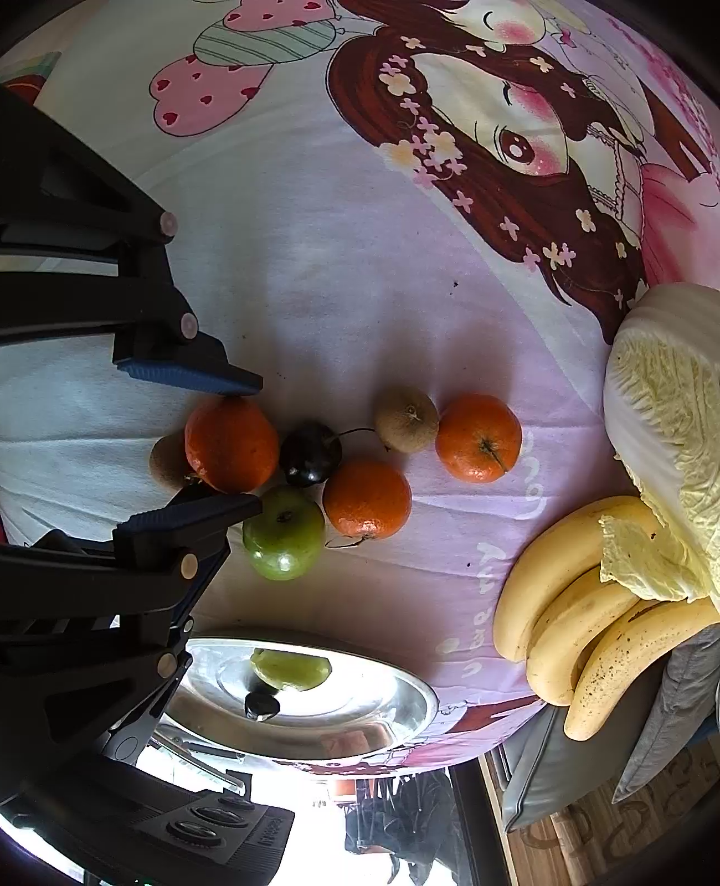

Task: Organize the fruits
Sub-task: 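Grasp a tangerine with the left tool while the right tool grasps the dark cherries, then carry the tangerine and cherries over the steel bowl and release both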

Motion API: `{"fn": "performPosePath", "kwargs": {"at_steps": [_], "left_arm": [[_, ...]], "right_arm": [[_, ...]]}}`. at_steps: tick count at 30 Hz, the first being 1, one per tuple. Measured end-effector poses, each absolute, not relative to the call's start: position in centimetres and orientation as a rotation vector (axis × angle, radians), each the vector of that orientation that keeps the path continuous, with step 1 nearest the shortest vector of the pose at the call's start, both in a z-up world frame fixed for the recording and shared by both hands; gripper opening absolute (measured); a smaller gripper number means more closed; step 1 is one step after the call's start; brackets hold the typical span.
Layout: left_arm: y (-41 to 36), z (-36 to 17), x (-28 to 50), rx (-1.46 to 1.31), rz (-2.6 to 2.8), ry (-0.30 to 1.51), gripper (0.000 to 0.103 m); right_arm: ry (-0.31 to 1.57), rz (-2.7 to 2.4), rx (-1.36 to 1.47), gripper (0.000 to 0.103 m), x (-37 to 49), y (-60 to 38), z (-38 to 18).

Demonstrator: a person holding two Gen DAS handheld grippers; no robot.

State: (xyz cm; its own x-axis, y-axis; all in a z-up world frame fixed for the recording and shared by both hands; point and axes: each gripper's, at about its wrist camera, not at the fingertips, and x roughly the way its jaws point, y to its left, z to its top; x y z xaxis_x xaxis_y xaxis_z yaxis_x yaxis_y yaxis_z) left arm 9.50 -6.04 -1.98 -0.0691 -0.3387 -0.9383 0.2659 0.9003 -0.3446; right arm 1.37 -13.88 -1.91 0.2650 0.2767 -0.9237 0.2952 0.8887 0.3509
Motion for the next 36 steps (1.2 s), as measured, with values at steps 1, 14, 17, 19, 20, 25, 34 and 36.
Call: {"fn": "performPosePath", "kwargs": {"at_steps": [1, 14, 17, 19, 20, 25, 34, 36], "left_arm": [[-6.0, -1.9, 9.4, -0.057, -0.497, 1.560, 0.037], [-4.2, -1.4, 9.6, -0.070, -0.463, 1.551, 0.037], [-3.5, -1.2, 9.7, -0.074, -0.446, 1.547, 0.037], [-3.2, -0.9, 9.8, -0.075, -0.435, 1.544, 0.037], [-3.0, -0.8, 9.8, -0.074, -0.432, 1.542, 0.037], [-2.5, 0.0, 9.5, -0.077, -0.423, 1.532, 0.036], [-2.3, 2.1, 8.5, -0.068, -0.427, 1.503, 0.036], [-2.9, 2.5, 8.2, -0.063, -0.431, 1.499, 0.036]], "right_arm": [[1.320, -0.013, 0.514, 0.028, 1.4, -13.9, -1.9], [1.327, -0.020, 0.508, 0.027, 0.9, -14.1, -1.6], [1.325, -0.024, 0.510, 0.027, 0.8, -14.3, -1.4], [1.323, -0.026, 0.511, 0.027, 0.7, -14.4, -1.1], [1.321, -0.025, 0.511, 0.027, 0.6, -14.4, -1.0], [1.311, -0.026, 0.508, 0.027, 0.3, -14.4, -0.2], [1.278, -0.024, 0.507, 0.027, -0.4, -14.8, 1.7], [1.271, -0.027, 0.511, 0.027, -0.7, -15.2, 2.1]]}}
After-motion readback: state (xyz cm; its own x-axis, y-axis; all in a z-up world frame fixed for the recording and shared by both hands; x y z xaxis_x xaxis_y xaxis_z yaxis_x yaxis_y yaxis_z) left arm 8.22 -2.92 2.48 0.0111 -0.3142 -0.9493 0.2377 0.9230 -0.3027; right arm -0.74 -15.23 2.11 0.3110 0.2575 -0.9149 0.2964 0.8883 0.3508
